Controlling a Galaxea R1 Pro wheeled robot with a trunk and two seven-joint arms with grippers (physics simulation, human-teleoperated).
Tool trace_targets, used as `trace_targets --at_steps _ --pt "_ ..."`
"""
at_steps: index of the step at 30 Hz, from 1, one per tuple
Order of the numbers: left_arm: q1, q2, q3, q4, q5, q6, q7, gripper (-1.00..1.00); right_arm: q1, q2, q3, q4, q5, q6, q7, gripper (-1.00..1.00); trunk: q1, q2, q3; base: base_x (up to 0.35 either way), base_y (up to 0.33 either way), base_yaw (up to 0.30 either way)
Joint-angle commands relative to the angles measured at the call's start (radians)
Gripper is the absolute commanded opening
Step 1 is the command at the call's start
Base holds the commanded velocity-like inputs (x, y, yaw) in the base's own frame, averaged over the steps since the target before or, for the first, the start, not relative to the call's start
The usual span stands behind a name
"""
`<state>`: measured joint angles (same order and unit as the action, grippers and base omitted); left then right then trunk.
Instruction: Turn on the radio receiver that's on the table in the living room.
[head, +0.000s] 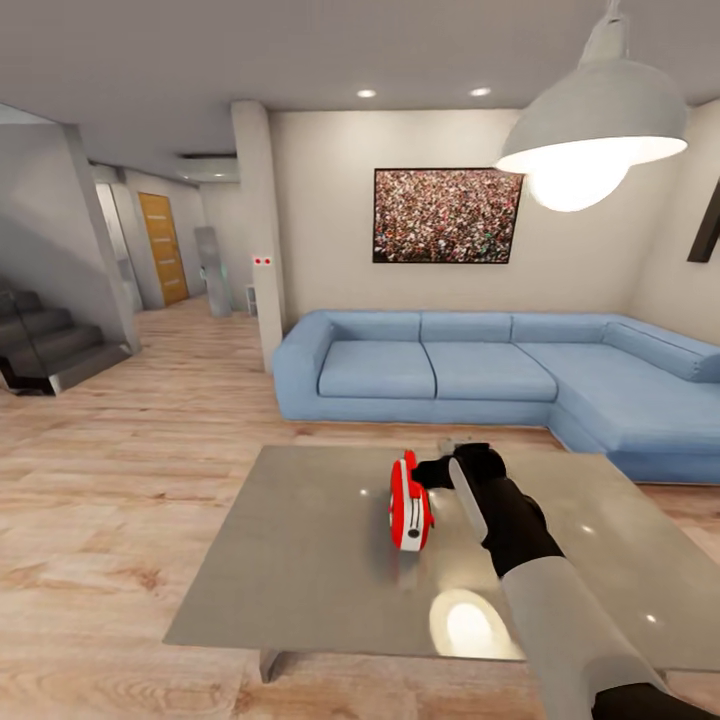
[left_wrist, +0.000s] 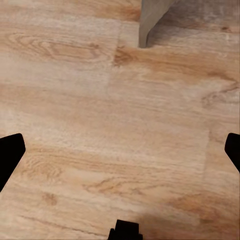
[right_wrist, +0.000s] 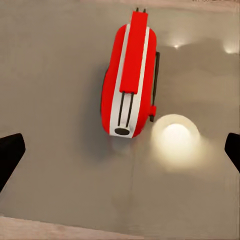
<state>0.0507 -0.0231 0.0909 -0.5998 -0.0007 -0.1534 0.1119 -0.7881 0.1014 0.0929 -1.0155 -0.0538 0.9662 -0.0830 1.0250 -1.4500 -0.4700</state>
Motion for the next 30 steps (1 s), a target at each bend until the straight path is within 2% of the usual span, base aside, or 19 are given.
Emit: trace_targets --at_steps 1,10,21,30 --pt "0.000 0.000 0.000 0.000 0.000 0.000 0.000 1.00 0.001 0.000 0.000 0.000 -0.001 0.001 0.001 1.00 0.000 0.000 0.000 0.266 0.223 0.000" --pt "0.000 0.000 0.001 0.000 -0.003 -0.002 0.000 1.00 0.000 0.000 -0.002 0.000 -0.008 0.005 0.003 1.00 0.000 0.000 0.000 0.146 0.195 0.000" --pt "0.000 0.000 0.001 0.000 -0.007 -0.003 0.001 1.00 0.000 -0.001 -0.005 0.000 -0.004 0.004 0.000 1.00 0.000 0.000 0.000 0.011 0.014 0.000" --pt "0.000 0.000 0.001 0.000 -0.007 -0.003 0.001 1.00 0.000 -0.024 -0.020 -0.001 0.001 -0.002 -0.003 1.00 0.000 0.000 0.000 0.000 0.000 0.000"
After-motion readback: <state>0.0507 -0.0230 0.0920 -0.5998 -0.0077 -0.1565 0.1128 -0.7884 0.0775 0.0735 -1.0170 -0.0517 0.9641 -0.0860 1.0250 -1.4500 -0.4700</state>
